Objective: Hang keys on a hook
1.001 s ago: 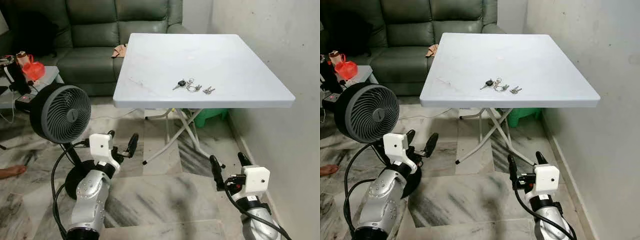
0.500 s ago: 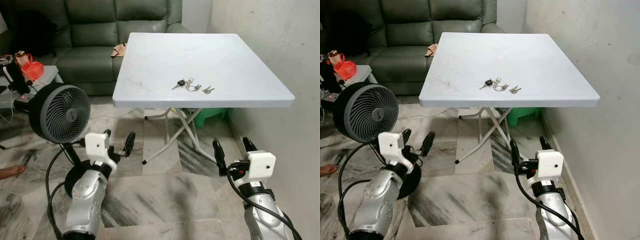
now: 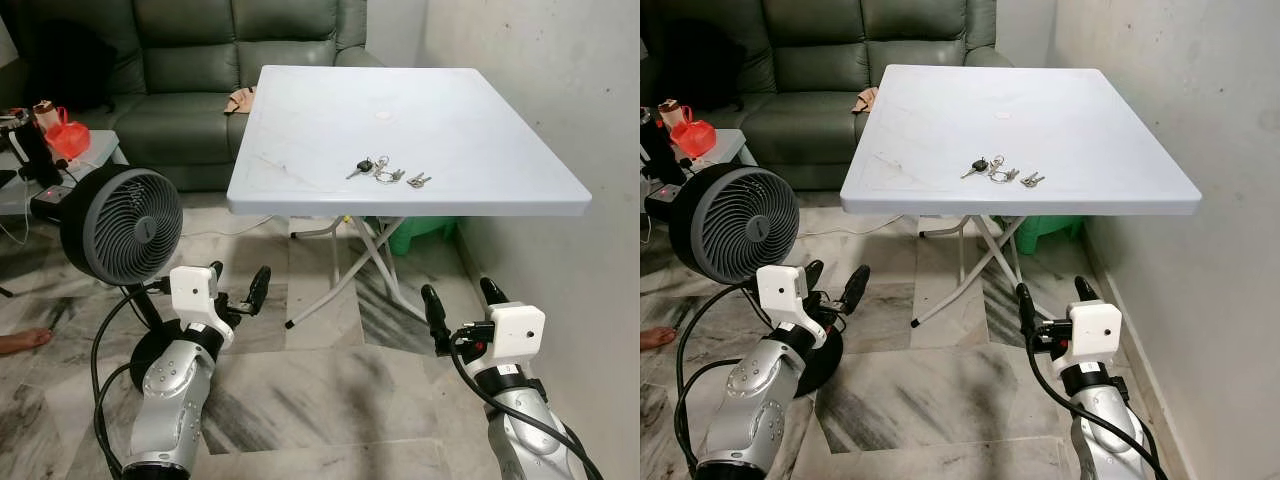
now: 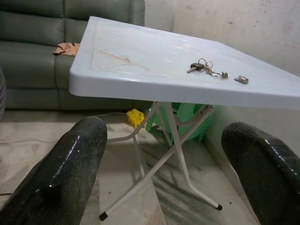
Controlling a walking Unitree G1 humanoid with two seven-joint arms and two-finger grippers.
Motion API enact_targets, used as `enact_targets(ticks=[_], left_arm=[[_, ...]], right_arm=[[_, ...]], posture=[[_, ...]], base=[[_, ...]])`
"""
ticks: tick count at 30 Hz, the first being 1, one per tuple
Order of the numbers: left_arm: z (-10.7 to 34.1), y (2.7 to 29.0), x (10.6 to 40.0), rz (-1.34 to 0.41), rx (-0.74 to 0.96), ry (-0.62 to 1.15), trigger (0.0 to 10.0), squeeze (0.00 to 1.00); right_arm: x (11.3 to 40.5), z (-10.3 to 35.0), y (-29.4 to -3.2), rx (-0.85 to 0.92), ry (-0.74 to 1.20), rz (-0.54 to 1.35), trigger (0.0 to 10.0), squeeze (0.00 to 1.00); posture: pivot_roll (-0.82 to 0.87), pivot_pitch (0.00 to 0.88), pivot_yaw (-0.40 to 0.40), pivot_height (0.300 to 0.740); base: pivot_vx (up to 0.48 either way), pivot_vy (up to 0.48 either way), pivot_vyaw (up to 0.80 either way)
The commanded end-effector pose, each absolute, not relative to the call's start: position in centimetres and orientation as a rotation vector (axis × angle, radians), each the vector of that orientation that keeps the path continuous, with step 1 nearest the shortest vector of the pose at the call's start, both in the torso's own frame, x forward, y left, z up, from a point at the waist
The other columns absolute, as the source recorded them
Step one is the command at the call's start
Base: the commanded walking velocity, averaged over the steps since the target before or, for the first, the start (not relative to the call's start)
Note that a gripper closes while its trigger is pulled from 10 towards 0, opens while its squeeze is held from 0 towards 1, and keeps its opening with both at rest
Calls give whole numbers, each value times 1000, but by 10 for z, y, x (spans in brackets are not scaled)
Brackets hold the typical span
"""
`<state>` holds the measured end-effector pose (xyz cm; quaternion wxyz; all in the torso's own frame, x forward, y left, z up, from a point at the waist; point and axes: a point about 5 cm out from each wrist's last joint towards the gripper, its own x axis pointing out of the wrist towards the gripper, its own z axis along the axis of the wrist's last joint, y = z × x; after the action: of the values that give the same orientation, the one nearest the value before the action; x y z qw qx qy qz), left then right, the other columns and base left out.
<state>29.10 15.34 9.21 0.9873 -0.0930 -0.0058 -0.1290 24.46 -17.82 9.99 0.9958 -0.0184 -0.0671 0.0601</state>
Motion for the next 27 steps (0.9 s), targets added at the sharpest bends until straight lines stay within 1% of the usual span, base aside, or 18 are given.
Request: enact_targets(ticks=[1,10,27], left_arm=[[97,153,293,-265,-181,-21,10000,0],[101,150,296,-289,-185,-26,10000,0],[103,147,300,-312,-172,-30,10000,0]], right_arm=[[245,98,-178,-39,-119,132,10000,0],[244,97,-177,-37,-114,136,10000,0],[245,97,-177,-37,-116,136,10000,0]], posture=[[-21,0,-7,740],[-22,0,-5,740],[-21,0,2,740]], base=[[255,0,0],[333,0,0],[413,0,0]])
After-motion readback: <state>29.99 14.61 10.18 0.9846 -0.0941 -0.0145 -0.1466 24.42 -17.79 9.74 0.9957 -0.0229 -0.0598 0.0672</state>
